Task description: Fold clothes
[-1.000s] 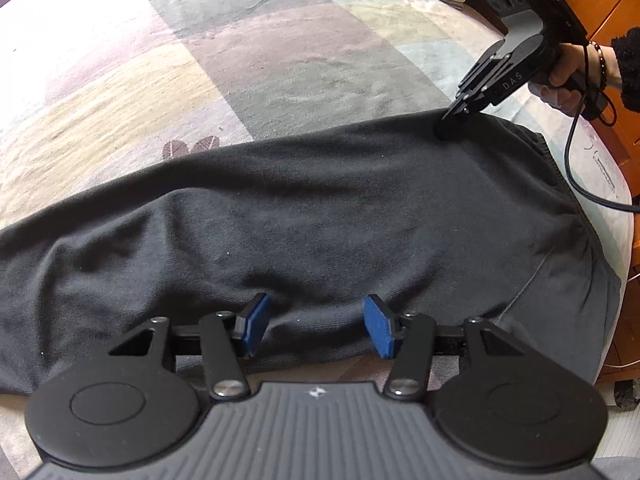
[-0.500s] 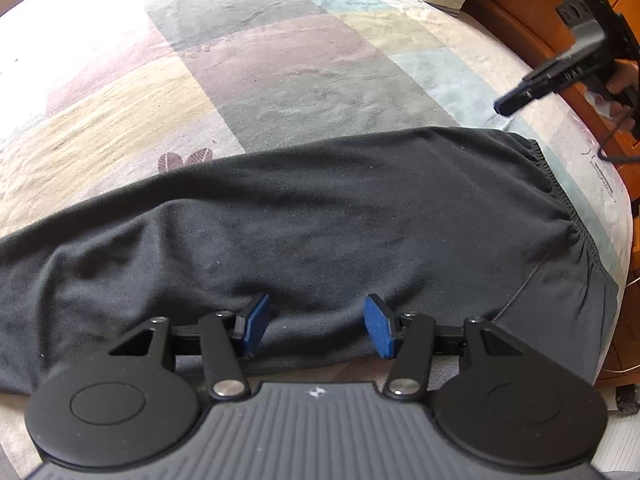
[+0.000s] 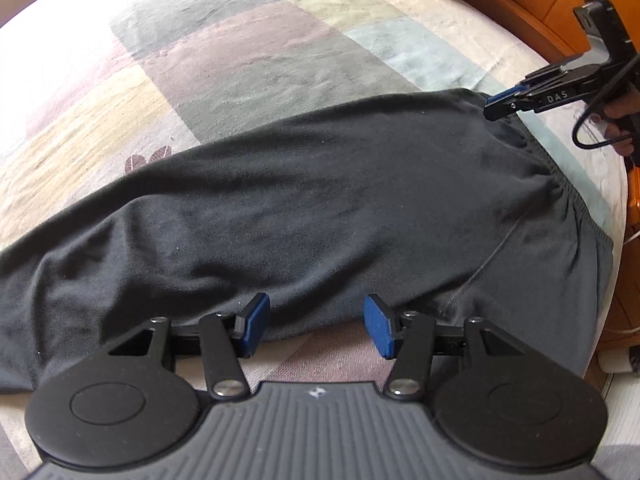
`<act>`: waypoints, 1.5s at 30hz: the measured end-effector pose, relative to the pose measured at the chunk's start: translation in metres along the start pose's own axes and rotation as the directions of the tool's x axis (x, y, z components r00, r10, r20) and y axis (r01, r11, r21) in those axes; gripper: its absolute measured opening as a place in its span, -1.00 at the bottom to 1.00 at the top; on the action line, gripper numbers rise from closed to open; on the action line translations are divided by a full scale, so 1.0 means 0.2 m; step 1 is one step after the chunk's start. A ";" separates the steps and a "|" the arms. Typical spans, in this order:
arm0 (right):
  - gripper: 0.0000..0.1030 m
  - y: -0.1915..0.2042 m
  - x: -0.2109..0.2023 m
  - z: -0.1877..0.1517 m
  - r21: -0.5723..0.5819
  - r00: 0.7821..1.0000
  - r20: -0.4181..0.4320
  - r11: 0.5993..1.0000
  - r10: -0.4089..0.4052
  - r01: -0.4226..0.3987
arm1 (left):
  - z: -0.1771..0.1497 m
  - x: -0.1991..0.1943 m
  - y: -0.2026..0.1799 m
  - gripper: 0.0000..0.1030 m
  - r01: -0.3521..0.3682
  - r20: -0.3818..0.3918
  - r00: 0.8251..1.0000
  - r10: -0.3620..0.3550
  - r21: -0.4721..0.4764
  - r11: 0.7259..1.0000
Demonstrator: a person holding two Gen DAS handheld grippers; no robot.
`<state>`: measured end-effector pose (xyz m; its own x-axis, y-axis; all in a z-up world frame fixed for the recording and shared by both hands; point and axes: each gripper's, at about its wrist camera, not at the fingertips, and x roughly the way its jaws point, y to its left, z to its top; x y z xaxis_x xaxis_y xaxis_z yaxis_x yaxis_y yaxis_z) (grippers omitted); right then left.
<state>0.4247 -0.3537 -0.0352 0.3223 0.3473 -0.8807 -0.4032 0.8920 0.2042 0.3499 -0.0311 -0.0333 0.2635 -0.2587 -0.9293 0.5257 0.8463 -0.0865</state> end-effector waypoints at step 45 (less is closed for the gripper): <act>0.70 0.97 -0.15 -0.80 -0.436 0.961 -0.246 0.900 -0.126 0.006 | -1.43 -0.49 0.11 0.46 -0.287 -0.145 0.957 0.251 -0.348 0.892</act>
